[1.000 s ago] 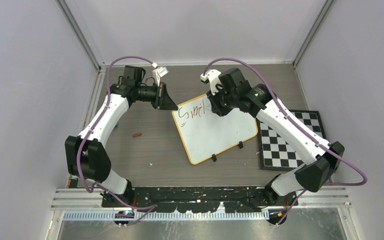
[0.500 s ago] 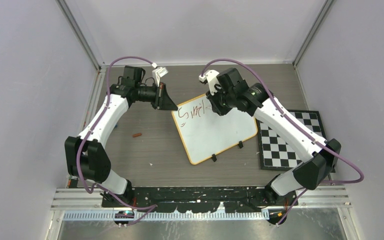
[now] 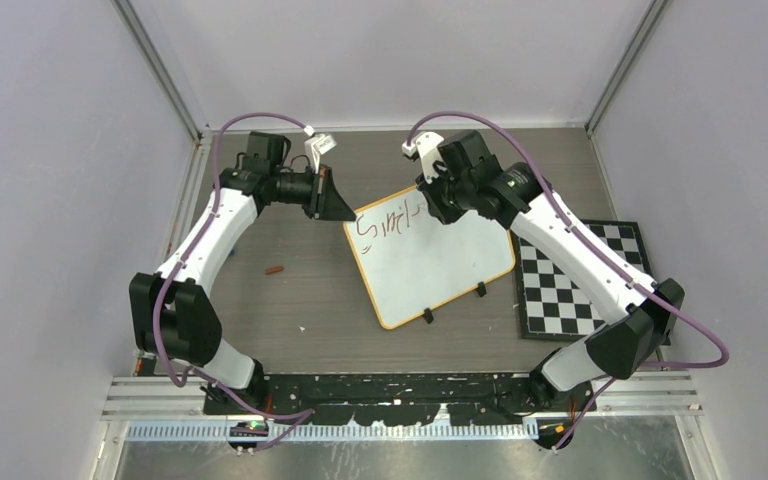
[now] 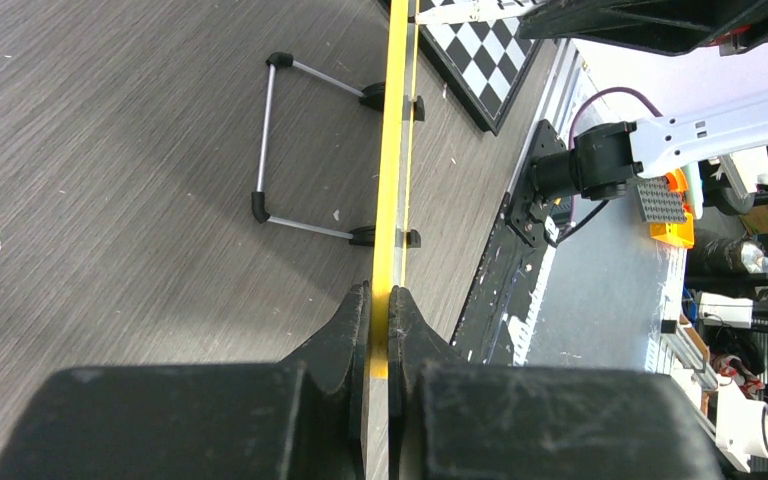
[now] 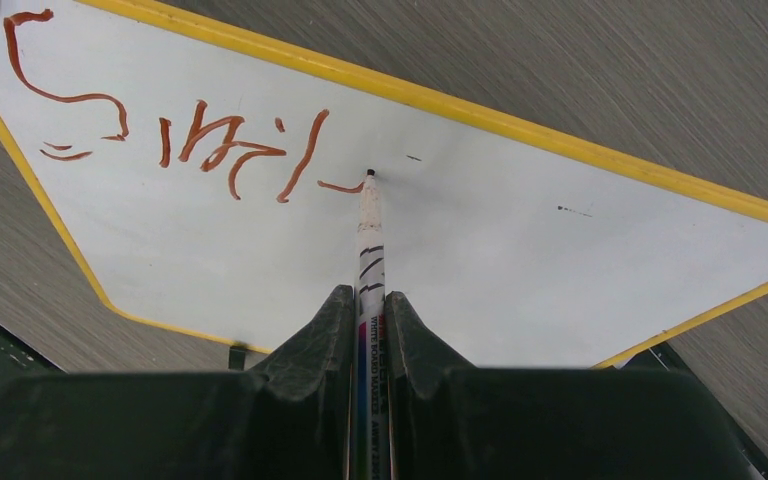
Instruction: Write a sentence on the whiteboard
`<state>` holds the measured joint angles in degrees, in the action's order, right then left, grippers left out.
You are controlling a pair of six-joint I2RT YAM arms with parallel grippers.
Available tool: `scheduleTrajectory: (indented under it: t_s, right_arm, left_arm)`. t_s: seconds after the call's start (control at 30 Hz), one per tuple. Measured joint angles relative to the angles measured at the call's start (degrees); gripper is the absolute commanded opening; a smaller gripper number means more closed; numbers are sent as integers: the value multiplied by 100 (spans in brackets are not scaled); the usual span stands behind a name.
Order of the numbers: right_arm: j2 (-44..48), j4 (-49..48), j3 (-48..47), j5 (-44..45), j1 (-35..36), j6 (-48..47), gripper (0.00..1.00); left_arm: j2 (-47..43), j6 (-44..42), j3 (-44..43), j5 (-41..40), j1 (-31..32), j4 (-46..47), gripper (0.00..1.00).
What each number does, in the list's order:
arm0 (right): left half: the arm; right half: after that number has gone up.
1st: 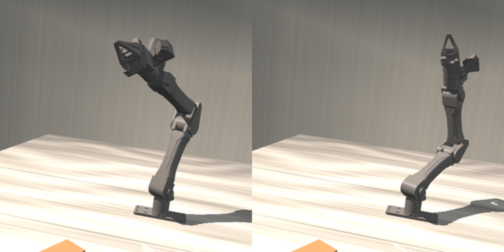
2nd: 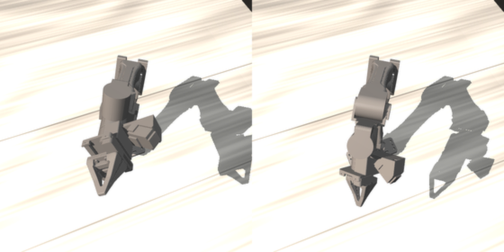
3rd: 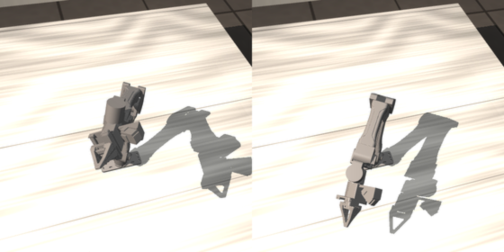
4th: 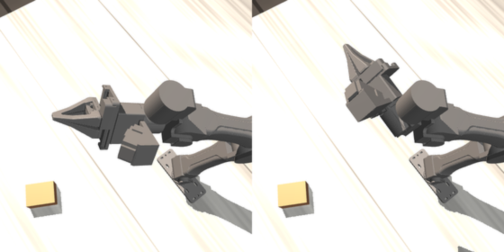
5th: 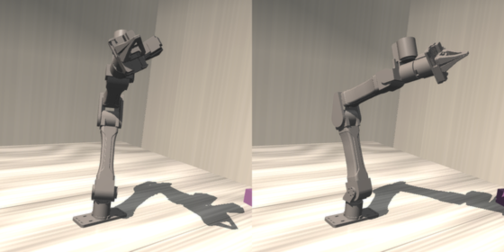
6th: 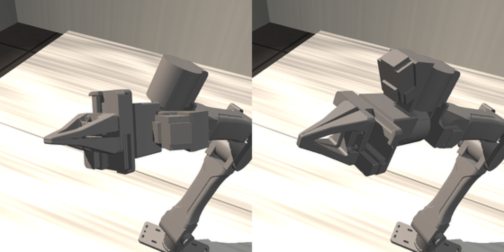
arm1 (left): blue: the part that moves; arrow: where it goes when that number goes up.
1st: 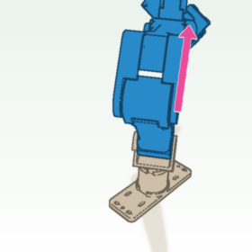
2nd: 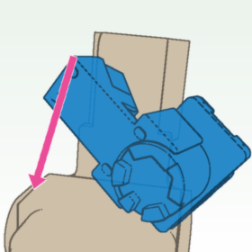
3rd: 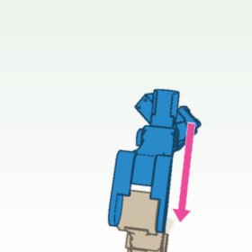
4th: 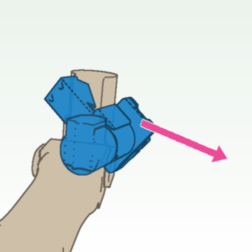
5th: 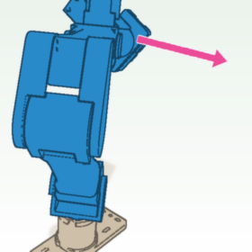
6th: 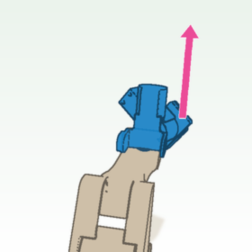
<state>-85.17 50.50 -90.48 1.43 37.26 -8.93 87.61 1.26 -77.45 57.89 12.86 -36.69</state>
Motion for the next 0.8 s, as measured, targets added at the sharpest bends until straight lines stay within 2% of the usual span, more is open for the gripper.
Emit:
scheduleTrajectory:
  t_s: [0.4, 0.8]
  right_arm:
    - [-37, -24, -4, -208, 61, 26, 0]
    - [55, -13, 380, -251, 98, 22, 0]
  left_arm:
    - [0, 0, 0, -4, 2, 0, 0]
    - [0, -33, 0, -83, -4, -20, 0]
